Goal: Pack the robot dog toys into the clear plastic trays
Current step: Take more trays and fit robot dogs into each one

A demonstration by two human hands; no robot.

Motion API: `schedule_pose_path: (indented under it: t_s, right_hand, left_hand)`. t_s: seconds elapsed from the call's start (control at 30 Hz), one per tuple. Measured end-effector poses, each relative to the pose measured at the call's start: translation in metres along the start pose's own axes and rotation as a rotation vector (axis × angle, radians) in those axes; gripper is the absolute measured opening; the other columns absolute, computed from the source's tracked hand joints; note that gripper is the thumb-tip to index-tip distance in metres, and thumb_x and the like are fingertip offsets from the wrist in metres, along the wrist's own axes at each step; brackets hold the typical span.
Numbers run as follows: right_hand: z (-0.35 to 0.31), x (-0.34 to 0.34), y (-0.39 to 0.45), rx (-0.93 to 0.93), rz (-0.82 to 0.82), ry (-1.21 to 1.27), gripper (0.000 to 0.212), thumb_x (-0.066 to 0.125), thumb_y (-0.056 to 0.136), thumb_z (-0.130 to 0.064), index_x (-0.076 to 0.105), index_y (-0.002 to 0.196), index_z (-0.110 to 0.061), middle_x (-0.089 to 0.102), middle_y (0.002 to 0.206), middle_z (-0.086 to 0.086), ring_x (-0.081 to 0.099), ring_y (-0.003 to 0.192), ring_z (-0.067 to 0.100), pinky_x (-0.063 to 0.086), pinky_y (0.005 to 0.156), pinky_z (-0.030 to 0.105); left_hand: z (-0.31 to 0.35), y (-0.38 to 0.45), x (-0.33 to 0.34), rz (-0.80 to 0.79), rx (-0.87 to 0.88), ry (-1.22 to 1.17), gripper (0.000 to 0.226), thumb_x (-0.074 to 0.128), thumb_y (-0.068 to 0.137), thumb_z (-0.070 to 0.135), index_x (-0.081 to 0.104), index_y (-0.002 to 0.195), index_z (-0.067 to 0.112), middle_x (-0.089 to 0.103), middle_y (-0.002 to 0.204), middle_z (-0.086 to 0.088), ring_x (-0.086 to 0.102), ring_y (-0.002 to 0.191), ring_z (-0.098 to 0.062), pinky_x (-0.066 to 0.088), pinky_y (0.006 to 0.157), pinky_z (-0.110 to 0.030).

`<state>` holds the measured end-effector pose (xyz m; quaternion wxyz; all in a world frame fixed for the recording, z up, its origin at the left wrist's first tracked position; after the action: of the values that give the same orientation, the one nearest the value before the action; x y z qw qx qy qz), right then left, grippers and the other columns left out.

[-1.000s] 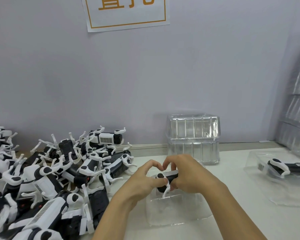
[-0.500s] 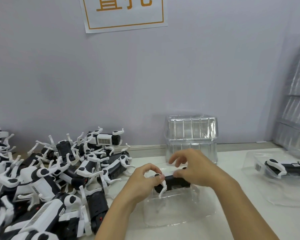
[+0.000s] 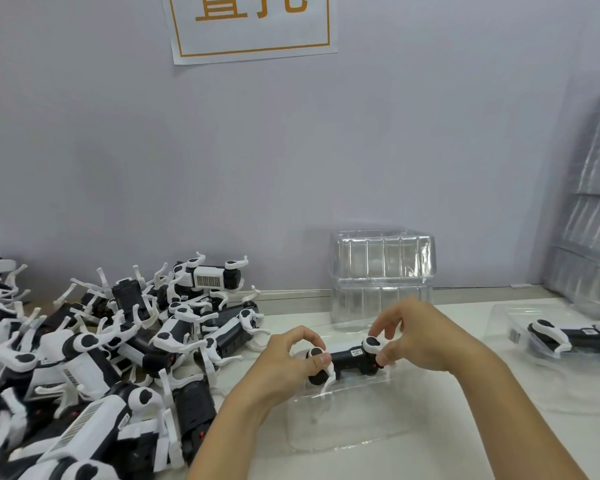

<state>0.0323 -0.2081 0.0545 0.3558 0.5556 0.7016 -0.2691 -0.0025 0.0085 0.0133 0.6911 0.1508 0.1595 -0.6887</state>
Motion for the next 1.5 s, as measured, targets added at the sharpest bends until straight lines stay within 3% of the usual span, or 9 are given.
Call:
schedule_pose_path:
  t_s: [0.23, 0.43, 0.57, 0.7, 0.8, 0.87, 1.03, 1.13, 1.5]
  right_hand:
    - [-0.002, 0.0, 0.0, 0.013, -0.005, -0.019, 0.026, 0.089, 0.071, -0.023, 0.069, 0.083, -0.034, 0.061, 0.098, -0.011, 0.058, 0.081, 0.003, 0.038, 0.054, 0.013]
    - [-0.005, -0.001, 0.001, -0.003, 0.01, -0.053, 0.016, 0.085, 0.078, -0.024, 0.07, 0.082, -0.028, 0.064, 0.089, -0.009, 0.057, 0.073, 0.005, 0.037, 0.055, 0.013]
    - [-0.006, 0.001, 0.003, 0.013, 0.022, -0.061, 0.018, 0.084, 0.078, -0.022, 0.067, 0.082, -0.027, 0.061, 0.086, -0.009, 0.057, 0.068, 0.005, 0.037, 0.052, 0.012]
    - [-0.012, 0.004, 0.001, -0.029, 0.014, -0.099, 0.019, 0.078, 0.084, -0.026, 0.065, 0.096, -0.031, 0.058, 0.099, -0.012, 0.055, 0.08, 0.0, 0.038, 0.057, 0.012]
    - [-0.029, 0.022, 0.002, -0.154, -0.016, 0.006, 0.025, 0.076, 0.085, -0.033, 0.065, 0.106, -0.041, 0.056, 0.106, -0.019, 0.053, 0.095, -0.003, 0.042, 0.073, 0.014]
    - [-0.044, 0.039, 0.001, -0.226, -0.039, 0.021, 0.021, 0.074, 0.084, -0.037, 0.069, 0.104, -0.041, 0.059, 0.107, -0.02, 0.053, 0.098, -0.004, 0.043, 0.074, 0.013]
    - [-0.054, 0.062, 0.006, -0.242, -0.012, -0.032, 0.021, 0.073, 0.085, -0.021, 0.077, 0.103, -0.032, 0.057, 0.092, -0.016, 0.059, 0.095, 0.007, 0.053, 0.083, 0.026]
    - [-0.051, 0.063, 0.008, -0.218, 0.035, -0.031, 0.029, 0.071, 0.085, -0.02, 0.075, 0.111, -0.031, 0.067, 0.108, -0.012, 0.062, 0.101, 0.008, 0.054, 0.087, 0.027]
    - [-0.042, 0.051, 0.013, -0.207, 0.025, 0.072, 0.02, 0.074, 0.087, -0.026, 0.075, 0.107, -0.028, 0.07, 0.098, -0.012, 0.062, 0.091, -0.002, 0.046, 0.074, 0.008]
  left_hand:
    - [0.0, 0.001, 0.001, 0.033, 0.008, -0.003, 0.004, 0.07, 0.09, 0.032, 0.066, 0.089, 0.032, 0.048, 0.11, 0.017, 0.056, 0.082, -0.002, 0.038, 0.052, -0.009]
    - [-0.002, 0.002, 0.005, 0.074, 0.041, -0.077, 0.006, 0.073, 0.087, 0.022, 0.068, 0.086, 0.026, 0.054, 0.1, 0.016, 0.055, 0.084, 0.004, 0.038, 0.057, -0.008]
    - [-0.005, 0.003, 0.006, 0.071, 0.046, -0.167, 0.023, 0.069, 0.091, 0.026, 0.057, 0.107, 0.039, 0.046, 0.122, 0.008, 0.048, 0.108, -0.003, 0.037, 0.071, -0.017]
    - [-0.006, 0.008, 0.008, 0.173, 0.009, -0.344, 0.03, 0.055, 0.099, 0.028, 0.043, 0.125, 0.035, 0.051, 0.123, 0.008, 0.047, 0.1, 0.006, 0.035, 0.072, -0.021]
    - [-0.009, 0.012, 0.01, 0.21, -0.015, -0.381, 0.017, 0.051, 0.1, 0.026, 0.05, 0.117, 0.031, 0.055, 0.114, 0.015, 0.045, 0.097, 0.009, 0.034, 0.072, -0.016]
    - [-0.01, 0.013, 0.011, 0.224, -0.018, -0.383, 0.01, 0.05, 0.101, 0.026, 0.053, 0.109, 0.031, 0.057, 0.113, 0.011, 0.051, 0.099, 0.004, 0.04, 0.078, -0.021]
    - [-0.011, 0.014, 0.011, 0.258, -0.021, -0.373, 0.009, 0.048, 0.1, 0.023, 0.055, 0.103, 0.029, 0.063, 0.101, 0.006, 0.059, 0.079, 0.006, 0.039, 0.066, -0.02]
    - [-0.012, 0.015, 0.011, 0.263, -0.014, -0.35, 0.009, 0.049, 0.1, 0.022, 0.055, 0.103, 0.028, 0.061, 0.105, 0.005, 0.053, 0.094, 0.002, 0.038, 0.071, -0.022]
    - [-0.013, 0.016, 0.01, 0.244, -0.008, -0.315, 0.013, 0.049, 0.099, 0.02, 0.054, 0.107, 0.029, 0.056, 0.108, 0.011, 0.046, 0.096, 0.006, 0.035, 0.072, -0.016]
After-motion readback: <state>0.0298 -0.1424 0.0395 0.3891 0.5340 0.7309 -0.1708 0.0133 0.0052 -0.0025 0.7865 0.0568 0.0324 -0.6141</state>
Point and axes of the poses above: each hand's wrist, its own y-axis towards the middle knuckle, its own x-axis out of the palm, z = x × y, the point moved 2 cm from there along y, towards the middle knuckle
